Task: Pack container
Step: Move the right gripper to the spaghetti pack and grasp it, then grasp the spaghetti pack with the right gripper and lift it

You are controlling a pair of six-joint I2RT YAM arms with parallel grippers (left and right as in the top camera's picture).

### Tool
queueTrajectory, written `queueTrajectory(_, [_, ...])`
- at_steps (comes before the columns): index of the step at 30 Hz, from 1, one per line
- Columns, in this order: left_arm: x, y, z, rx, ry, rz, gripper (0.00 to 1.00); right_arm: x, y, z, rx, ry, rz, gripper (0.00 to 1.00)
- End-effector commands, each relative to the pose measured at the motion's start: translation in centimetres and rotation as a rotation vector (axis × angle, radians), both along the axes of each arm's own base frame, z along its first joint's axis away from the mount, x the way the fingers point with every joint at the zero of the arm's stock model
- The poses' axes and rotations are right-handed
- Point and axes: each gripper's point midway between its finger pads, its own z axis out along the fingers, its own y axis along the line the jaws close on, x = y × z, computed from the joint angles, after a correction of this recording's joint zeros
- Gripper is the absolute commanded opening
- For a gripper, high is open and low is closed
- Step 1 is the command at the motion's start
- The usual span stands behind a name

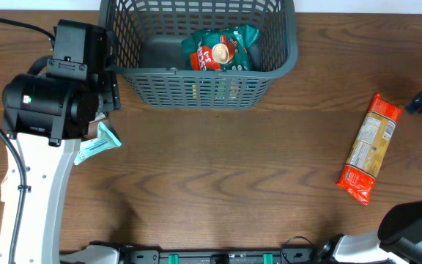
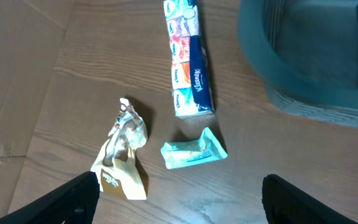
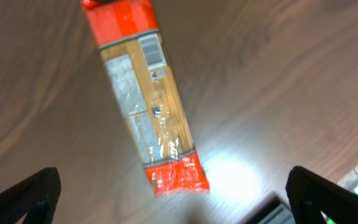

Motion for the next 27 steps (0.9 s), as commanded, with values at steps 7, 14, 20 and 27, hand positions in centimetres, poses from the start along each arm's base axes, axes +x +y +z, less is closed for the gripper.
queueTrajectory(7, [-0.1,0.2,0.3,-0.001,-0.009,0.012,0.84,1.5,0.8,-9.3,0.047,0.015,0.142,0.99])
queueTrajectory(14, [-0.1,0.2,0.3,-0.009,-0.014,0.023,0.84,2.1,1.5,-12.3,0.032,-0.010,0.156,0.99])
queueTrajectory(20, [-0.1,0.2,0.3,-0.009,-0.015,0.023,0.84,1.3,2.4,-15.7,0.036,-0.006,0.165,0.99])
queueTrajectory(27, [-0.1,0.2,0.3,-0.009,-0.015,0.023,0.84,0.7,3.2,-18.6,0.044,-0.036,0.172,0.99])
